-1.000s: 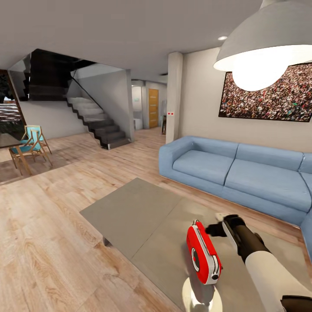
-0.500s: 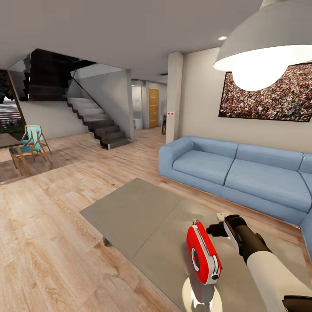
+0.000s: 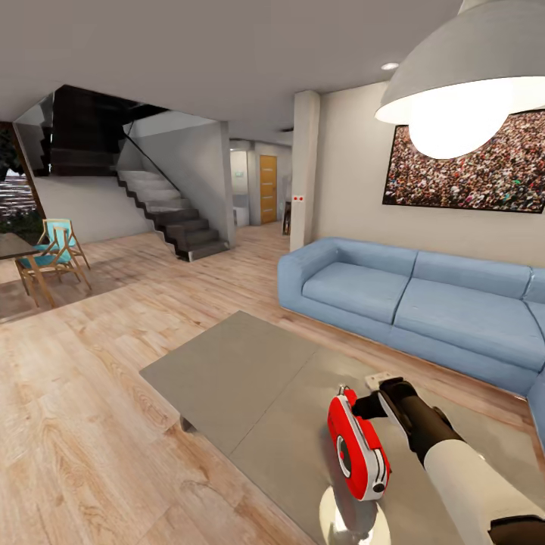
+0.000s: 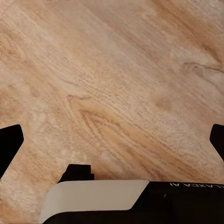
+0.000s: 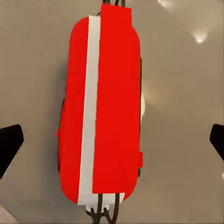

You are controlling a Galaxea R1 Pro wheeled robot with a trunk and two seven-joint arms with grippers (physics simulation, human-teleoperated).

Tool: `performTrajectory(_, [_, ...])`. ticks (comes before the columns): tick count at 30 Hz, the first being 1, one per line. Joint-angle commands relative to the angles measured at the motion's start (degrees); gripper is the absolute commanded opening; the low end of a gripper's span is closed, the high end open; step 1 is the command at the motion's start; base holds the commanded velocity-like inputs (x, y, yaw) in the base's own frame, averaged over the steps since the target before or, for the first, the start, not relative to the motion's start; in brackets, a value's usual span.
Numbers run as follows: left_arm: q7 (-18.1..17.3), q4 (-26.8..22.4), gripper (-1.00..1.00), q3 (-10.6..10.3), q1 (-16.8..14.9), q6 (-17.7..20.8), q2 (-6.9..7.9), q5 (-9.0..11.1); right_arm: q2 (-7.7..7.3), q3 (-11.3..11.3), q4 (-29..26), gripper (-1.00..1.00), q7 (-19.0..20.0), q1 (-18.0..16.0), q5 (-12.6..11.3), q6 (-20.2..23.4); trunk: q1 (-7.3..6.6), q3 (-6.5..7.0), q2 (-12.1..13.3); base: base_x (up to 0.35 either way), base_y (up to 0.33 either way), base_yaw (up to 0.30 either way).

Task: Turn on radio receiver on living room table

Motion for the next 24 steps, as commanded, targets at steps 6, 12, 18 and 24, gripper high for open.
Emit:
performTrajectory(6, [0.0, 0.02, 1.0, 0.05, 0.0, -0.04, 0.06, 0.0, 0.04, 0.19, 0.12, 1.0, 3.77, 0.0, 0.28, -0.02, 0.0, 0.0, 0.0, 0.174, 0.113, 0.0])
performTrajectory(12, [0.0, -0.02, 1.0, 0.08, 0.0, -0.03, 0.06, 0.0, 0.04, 0.14, 0.13, 1.0, 4.22, 0.0, 0.3, -0.76, 0.0, 0.0, 0.0, 0.031, 0.018, 0.0])
performTrajectory(18, [0.0, -0.03, 1.0, 0.09, 0.0, -0.02, 0.06, 0.0, -0.09, 0.01, 0.16, 1.0, 4.21, 0.0, 0.19, -1.72, 0.0, 0.0, 0.0, 0.003, 0.001, 0.0])
performTrajectory(24, [0.01, 0.0, 1.0, 0.09, 0.0, 0.0, 0.06, 0.0, -0.19, -0.04, 0.21, 1.0, 4.23, 0.0, 0.15, -1.84, 0.0, 0.0, 0.0, 0.056, -0.097, 0.0])
